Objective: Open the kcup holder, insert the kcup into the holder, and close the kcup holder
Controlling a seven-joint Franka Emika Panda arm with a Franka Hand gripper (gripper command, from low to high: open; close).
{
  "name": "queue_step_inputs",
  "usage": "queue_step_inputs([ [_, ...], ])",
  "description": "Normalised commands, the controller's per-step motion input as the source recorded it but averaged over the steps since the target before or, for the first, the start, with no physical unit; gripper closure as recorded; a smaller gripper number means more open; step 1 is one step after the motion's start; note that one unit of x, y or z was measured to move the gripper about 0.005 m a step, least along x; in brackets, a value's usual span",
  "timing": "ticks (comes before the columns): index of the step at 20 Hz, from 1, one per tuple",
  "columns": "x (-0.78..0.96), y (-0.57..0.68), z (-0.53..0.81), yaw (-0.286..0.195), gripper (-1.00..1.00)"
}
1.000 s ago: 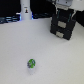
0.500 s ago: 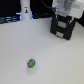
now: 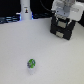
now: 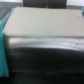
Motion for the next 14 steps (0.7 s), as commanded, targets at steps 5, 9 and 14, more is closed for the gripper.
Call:
queue_step_inputs([
  [5,0.83,-0.18,0.32,-0.013,1.0],
  [9,0.98,-0.23,0.4,-0.023,1.0],
  [14,0.99,-0.18,0.12,-0.029,1.0],
])
